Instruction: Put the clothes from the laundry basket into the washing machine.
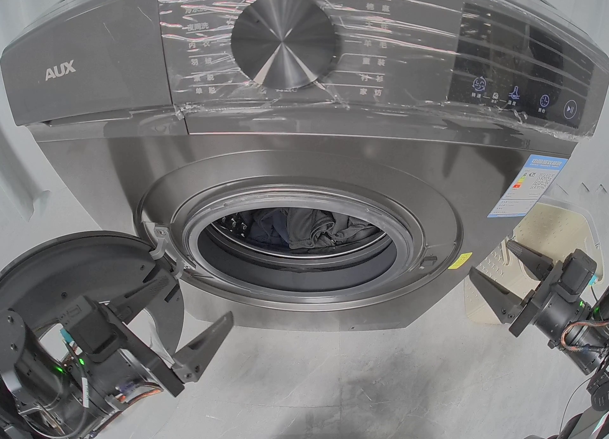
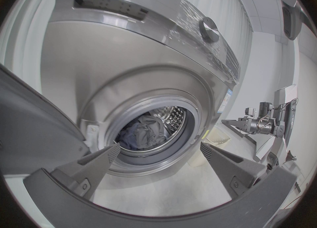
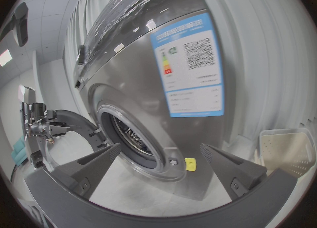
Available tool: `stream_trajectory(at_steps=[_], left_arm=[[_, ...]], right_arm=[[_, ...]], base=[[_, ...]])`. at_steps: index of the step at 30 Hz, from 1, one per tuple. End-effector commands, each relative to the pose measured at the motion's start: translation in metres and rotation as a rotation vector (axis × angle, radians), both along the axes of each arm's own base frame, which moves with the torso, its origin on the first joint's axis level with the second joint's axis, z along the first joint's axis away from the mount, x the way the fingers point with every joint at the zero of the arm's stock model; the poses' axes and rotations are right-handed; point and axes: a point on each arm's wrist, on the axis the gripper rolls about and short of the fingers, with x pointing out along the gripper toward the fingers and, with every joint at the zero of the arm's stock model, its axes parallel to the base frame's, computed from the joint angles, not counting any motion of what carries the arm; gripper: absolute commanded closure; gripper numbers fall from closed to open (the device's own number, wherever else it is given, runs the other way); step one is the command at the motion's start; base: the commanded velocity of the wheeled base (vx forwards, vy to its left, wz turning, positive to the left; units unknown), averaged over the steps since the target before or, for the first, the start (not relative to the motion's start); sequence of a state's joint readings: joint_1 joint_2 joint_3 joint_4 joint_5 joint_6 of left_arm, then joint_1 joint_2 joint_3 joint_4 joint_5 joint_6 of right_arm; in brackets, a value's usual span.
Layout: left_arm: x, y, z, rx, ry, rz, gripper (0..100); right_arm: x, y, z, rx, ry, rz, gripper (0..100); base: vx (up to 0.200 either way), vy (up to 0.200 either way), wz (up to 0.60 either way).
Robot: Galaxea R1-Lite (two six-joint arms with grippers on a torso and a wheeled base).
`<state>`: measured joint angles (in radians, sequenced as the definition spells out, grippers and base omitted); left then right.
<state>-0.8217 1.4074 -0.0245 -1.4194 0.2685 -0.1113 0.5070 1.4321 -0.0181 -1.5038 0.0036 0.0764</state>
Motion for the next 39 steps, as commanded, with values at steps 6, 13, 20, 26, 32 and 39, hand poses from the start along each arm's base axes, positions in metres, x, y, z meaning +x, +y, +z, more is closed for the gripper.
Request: stream_trajectory(at_steps=[6,13,20,26,32,39], left_arm=[[-0.022,0.041,0.013,0.02,-0.072,0.112,0],[-0.042,0.07,0.017,-0.01,-0.108,0.209,0],[-0.072,0.096,0.004,0.017,-0.09,0.277,0],[-0.093,0.109,-0.006,0.01,-0.115,0.333,0],[-0.108,0.115,-0.015,0.006,-0.137,0.455,0],[-0.121,0.117,-0.03,0.019,-0.128,0.521,0]], right_arm=[[-0.012,-0.028,0.006,0.006,-0.01,-0.145,0],[-0.043,-0.042,0.012,0.008,-0.019,-0.227,0],[-0.082,-0.061,0.005,-0.002,-0.004,-0.287,0],[-0.116,-0.075,-0.01,-0.012,0.01,-0.371,0],[-0.147,-0.082,-0.031,-0.055,0.017,-0.457,0],[-0.158,-0.083,-0.055,-0.057,0.06,-0.503,0]], base=[[-0.2,0.0,0.0],[-0.2,0.0,0.0],[-0.2,0.0,0.0],[-0.2,0.0,0.0],[-0.2,0.0,0.0],[-0.057,0.0,0.0]])
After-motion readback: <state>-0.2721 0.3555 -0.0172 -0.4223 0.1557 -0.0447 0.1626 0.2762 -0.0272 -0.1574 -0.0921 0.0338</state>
